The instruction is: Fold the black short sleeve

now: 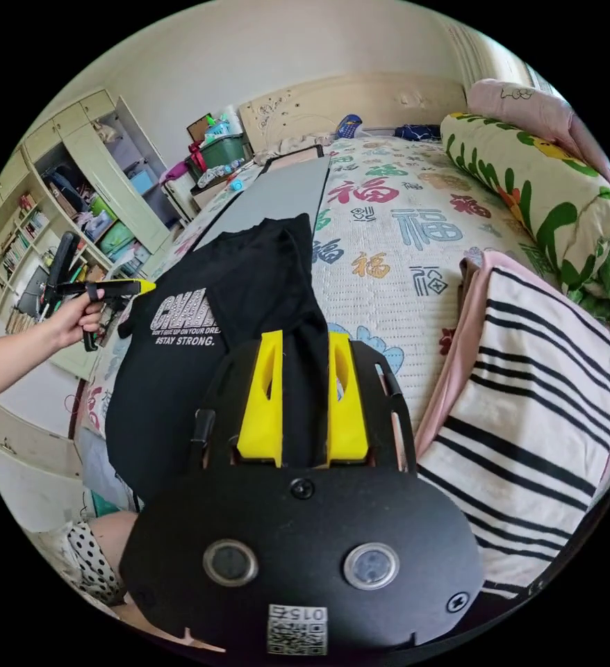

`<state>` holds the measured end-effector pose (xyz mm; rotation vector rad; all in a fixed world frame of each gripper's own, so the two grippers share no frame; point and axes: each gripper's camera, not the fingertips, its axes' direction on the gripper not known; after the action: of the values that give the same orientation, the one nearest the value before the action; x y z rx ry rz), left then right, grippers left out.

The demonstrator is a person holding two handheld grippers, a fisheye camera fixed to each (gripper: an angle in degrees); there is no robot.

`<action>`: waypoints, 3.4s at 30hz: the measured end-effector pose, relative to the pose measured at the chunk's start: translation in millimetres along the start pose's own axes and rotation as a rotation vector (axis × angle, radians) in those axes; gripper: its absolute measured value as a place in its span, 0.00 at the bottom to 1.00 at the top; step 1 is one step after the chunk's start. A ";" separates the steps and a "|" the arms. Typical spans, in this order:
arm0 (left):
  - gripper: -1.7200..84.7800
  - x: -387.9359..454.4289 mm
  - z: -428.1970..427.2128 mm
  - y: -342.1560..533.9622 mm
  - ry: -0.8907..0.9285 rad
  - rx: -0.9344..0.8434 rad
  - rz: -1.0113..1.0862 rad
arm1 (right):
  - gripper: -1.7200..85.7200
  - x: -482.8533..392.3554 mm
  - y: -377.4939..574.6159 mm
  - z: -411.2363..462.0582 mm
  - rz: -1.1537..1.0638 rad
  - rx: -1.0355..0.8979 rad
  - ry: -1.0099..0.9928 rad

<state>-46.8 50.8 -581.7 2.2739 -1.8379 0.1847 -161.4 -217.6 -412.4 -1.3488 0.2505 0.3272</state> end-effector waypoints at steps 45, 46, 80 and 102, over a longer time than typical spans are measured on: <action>0.13 70.6 243.6 -145.7 -0.107 -0.353 -0.045 | 0.10 -33.4 -52.7 320.2 -0.486 -0.320 -0.146; 0.13 64.3 242.6 -131.6 -0.134 -0.345 -0.059 | 0.09 -40.7 -50.1 338.3 -0.498 -0.334 -0.110; 0.11 -371.9 -112.2 553.5 -0.044 0.326 -0.976 | 0.09 -488.9 -269.4 706.3 -0.650 -0.446 -0.158; 0.04 -420.0 -126.2 540.7 0.056 0.276 -0.836 | 0.03 -630.9 -379.6 900.5 -0.568 -0.702 0.021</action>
<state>-660.0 372.4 -509.4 2.9593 -0.7403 0.3630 -615.9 538.6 345.7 -2.0399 -0.2636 -0.0986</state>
